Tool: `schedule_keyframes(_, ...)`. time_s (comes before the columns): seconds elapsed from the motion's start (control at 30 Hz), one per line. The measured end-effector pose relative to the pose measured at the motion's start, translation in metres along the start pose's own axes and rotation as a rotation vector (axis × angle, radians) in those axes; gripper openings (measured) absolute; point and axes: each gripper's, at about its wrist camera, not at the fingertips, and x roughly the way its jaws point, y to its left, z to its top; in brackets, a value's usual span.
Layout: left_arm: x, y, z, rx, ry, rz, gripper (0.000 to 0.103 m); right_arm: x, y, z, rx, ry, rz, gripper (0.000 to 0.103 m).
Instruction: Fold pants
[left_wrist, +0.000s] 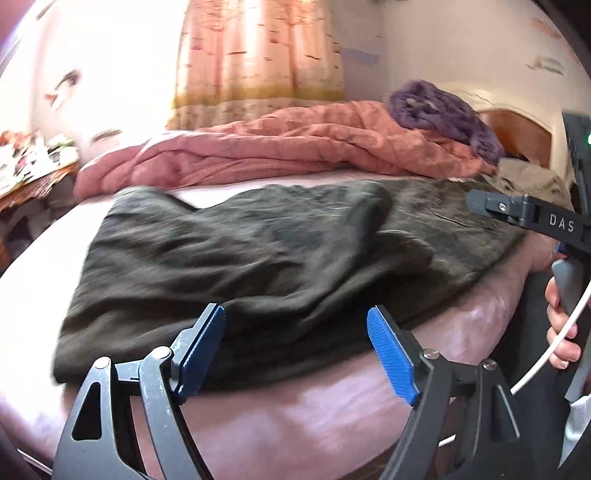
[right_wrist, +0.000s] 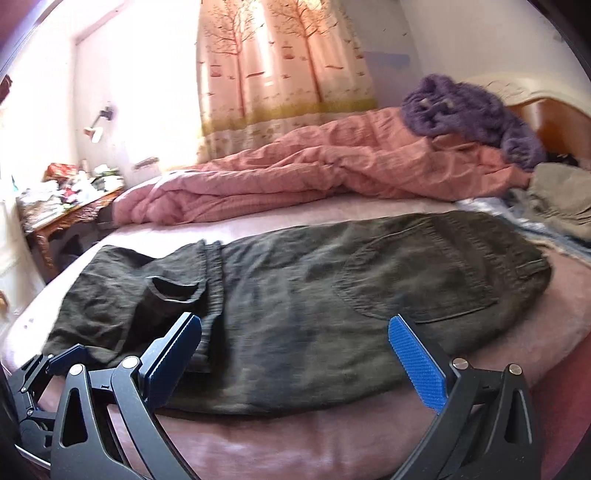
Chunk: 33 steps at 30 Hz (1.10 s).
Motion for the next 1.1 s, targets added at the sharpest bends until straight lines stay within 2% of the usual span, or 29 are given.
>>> schedule_keyframes(0.1,-0.018,0.033,-0.006,-0.063,-0.011,0.078,0.078,0.006,0.008,0.001,0.014,0.031,0.082,0.096)
schedule_keyframes(0.2,-0.033,0.068,-0.012,-0.108,-0.026,0.205,0.079,0.014,0.022,0.0,-0.005,0.057,0.161,0.087)
schedule_keyframes(0.27,-0.037,0.091,-0.017,-0.149,-0.012,0.266,0.079,0.023,0.036,-0.004,-0.049,0.093,0.177,0.081)
schedule_keyframes(0.33,-0.039,0.115,-0.022,-0.218,0.009,0.289,0.079,0.037,0.044,-0.011,-0.058,0.168,0.207,0.071)
schedule_keyframes(0.37,-0.04,0.123,-0.024,-0.249,0.016,0.284,0.079,0.046,0.044,-0.016,-0.031,0.211,0.231,0.07)
schedule_keyframes(0.43,-0.042,0.138,-0.029,-0.315,0.015,0.248,0.079,0.056,0.039,-0.022,0.024,0.243,0.255,0.069)
schedule_keyframes(0.57,-0.033,0.167,-0.035,-0.472,0.041,0.119,0.079,0.062,0.033,-0.025,0.104,0.237,0.292,0.066)
schedule_keyframes(0.63,-0.023,0.177,-0.034,-0.541,0.043,0.061,0.078,0.068,0.034,-0.025,0.137,0.255,0.363,0.05)
schedule_keyframes(0.67,-0.019,0.182,-0.032,-0.565,0.04,0.032,0.078,0.07,0.035,-0.026,0.149,0.269,0.389,0.045)
schedule_keyframes(0.7,-0.015,0.184,-0.031,-0.579,0.04,0.021,0.078,0.073,0.037,-0.027,0.157,0.282,0.387,0.04)
schedule_keyframes(0.73,-0.01,0.185,-0.029,-0.585,0.038,0.021,0.077,0.074,0.039,-0.028,0.153,0.276,0.363,0.03)
schedule_keyframes(0.8,-0.003,0.185,-0.025,-0.575,0.035,0.041,0.071,0.072,0.042,-0.029,0.141,0.251,0.326,0.021)
schedule_keyframes(0.83,-0.004,0.184,-0.025,-0.567,0.03,0.057,0.057,0.069,0.043,-0.029,0.135,0.239,0.316,0.012)
schedule_keyframes(0.87,-0.003,0.183,-0.025,-0.558,0.027,0.063,0.04,0.065,0.044,-0.03,0.12,0.222,0.304,0.012)
schedule_keyframes(0.93,-0.004,0.181,-0.025,-0.525,0.037,0.043,0.029,0.049,0.049,-0.03,0.068,0.172,0.261,0.011)
schedule_keyframes(1.03,-0.002,0.169,-0.024,-0.44,0.049,0.113,0.029,0.017,0.059,-0.028,-0.02,0.073,0.223,0.011)
schedule_keyframes(1.1,0.001,0.166,-0.025,-0.414,0.065,0.14,0.03,0.011,0.065,-0.034,-0.061,0.077,0.167,0.011)
